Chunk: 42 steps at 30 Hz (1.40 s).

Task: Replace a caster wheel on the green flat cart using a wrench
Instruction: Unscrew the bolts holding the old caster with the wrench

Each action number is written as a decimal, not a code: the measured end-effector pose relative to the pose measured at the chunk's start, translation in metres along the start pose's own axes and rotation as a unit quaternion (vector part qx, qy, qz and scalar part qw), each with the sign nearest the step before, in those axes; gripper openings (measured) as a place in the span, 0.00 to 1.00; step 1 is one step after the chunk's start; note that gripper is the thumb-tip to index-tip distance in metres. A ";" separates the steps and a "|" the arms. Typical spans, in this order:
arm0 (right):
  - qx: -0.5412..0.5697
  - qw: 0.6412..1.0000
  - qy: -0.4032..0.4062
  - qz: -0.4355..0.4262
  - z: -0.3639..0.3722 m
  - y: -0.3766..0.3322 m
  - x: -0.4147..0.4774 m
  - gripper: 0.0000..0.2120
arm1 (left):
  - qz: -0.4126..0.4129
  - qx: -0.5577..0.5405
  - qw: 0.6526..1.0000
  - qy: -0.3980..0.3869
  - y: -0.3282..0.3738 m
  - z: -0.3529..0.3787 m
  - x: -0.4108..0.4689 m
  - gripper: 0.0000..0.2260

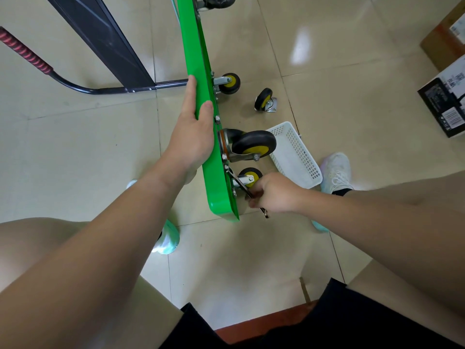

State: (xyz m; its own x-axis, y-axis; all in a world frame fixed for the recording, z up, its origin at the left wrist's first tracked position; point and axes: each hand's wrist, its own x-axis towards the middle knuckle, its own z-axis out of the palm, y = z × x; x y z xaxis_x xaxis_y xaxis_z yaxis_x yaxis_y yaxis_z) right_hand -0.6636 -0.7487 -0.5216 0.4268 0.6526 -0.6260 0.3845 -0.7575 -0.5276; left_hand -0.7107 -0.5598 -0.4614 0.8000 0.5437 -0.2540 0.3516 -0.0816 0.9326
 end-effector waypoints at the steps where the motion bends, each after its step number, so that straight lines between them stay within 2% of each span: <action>1: 0.002 1.000 -0.010 0.005 0.002 0.000 -0.004 0.09 | 0.000 0.000 1.000 -0.002 0.000 0.000 0.000 0.27; 7: 0.079 0.993 -0.074 0.043 0.014 0.006 -0.027 0.08 | -0.006 -0.013 1.000 -0.006 -0.002 0.000 0.000 0.27; 18: 0.288 0.953 -0.084 0.051 -0.007 -0.013 -0.040 0.10 | -0.003 -0.007 1.000 -0.004 0.000 0.001 0.000 0.28; 25: 0.317 0.942 -0.089 0.059 -0.009 -0.021 -0.042 0.13 | -0.002 -0.015 1.000 -0.006 0.000 0.000 0.000 0.28; 35: 0.321 0.943 -0.042 0.080 -0.001 -0.022 -0.039 0.12 | -0.004 -0.017 1.000 -0.006 0.000 0.000 0.000 0.28; 42: 0.340 0.935 -0.075 0.069 0.004 -0.011 -0.030 0.09 | -0.005 -0.015 1.000 -0.002 0.000 0.000 -0.001 0.27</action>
State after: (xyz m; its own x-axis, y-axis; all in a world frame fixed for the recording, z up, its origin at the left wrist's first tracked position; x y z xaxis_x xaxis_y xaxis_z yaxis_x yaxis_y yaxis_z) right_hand -0.6843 -0.7600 -0.4992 0.2950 0.5775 -0.7612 -0.2968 -0.7019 -0.6475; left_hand -0.7110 -0.5605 -0.4613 0.7984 0.5410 -0.2642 0.3444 -0.0505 0.9375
